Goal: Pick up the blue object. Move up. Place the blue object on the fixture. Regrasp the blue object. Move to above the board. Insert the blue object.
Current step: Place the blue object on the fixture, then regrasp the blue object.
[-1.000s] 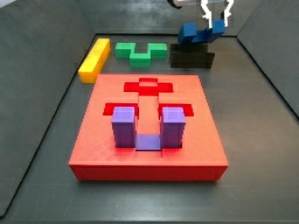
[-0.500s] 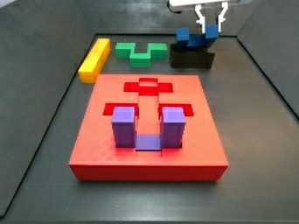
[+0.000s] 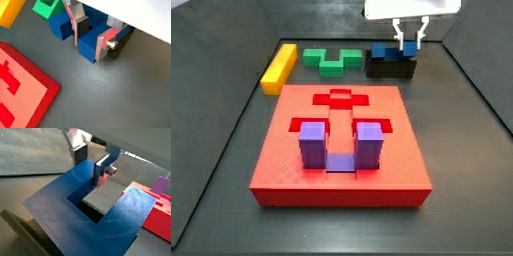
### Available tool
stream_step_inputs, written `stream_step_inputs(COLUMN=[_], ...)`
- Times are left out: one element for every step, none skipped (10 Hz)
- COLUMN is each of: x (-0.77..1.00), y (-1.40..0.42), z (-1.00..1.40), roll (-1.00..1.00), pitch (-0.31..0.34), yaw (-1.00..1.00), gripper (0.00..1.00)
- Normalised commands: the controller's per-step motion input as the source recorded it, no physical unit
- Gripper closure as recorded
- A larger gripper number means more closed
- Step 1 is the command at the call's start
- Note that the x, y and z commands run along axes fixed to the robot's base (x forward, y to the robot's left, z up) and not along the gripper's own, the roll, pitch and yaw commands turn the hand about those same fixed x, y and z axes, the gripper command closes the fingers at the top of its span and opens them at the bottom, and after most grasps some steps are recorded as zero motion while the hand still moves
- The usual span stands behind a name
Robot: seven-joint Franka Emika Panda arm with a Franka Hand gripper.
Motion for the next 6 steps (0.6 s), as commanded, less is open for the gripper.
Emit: stream_step_inputs(x=[0.0, 0.06, 0.0, 0.05, 0.0, 0.04], y=[-0.05, -0.14, 0.0, -0.01, 0.0, 0.0], z=[-0.01, -0.13, 0.0, 0.0, 0.0, 0.0], roll=[0.0, 0.0, 0.0, 0.06, 0.02, 0.0], pitch=[0.0, 0.0, 0.0, 0.031, 0.0, 0.0], yaw=[0.0, 0.0, 0.0, 0.0, 0.0, 0.0], gripper=[1.0, 1.0, 0.0, 0.0, 0.0, 0.0])
